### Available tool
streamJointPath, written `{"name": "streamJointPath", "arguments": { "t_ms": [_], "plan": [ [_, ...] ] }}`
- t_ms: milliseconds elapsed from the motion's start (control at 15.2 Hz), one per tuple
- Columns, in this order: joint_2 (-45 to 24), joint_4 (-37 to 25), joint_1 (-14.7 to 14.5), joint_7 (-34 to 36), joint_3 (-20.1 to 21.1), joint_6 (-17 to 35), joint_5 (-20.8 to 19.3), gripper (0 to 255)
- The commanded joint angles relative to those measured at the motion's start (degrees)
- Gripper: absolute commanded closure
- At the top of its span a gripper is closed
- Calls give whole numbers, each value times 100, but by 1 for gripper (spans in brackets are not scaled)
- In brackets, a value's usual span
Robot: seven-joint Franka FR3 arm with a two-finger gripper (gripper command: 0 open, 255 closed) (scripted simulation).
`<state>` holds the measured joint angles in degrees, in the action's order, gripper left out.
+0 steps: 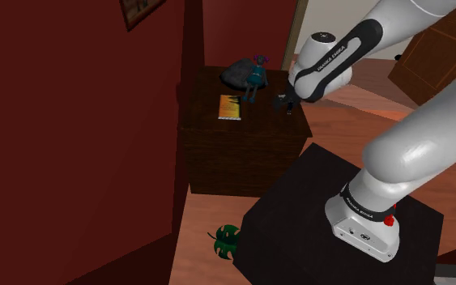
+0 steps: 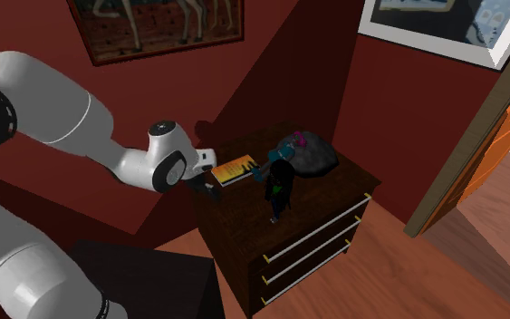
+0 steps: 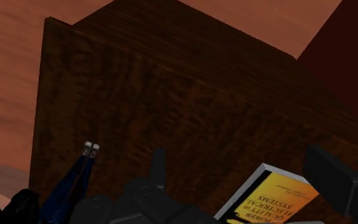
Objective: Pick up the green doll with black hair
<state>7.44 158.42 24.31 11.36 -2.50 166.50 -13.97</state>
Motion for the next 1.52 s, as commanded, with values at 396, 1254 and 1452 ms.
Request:
{"name": "streamJointPath", "arguments": {
  "t_ms": [396, 1254, 1452],
  "plan": [
    [-1995, -1018, -158, 2265, -1326, 1719, -2370, 0],
    [-4854, -3130, -15, 2918, -2113, 3501, -1577, 0],
    [-5133, -3245, -54, 2923, -2134, 3651, -1468, 0]
  ]
}}
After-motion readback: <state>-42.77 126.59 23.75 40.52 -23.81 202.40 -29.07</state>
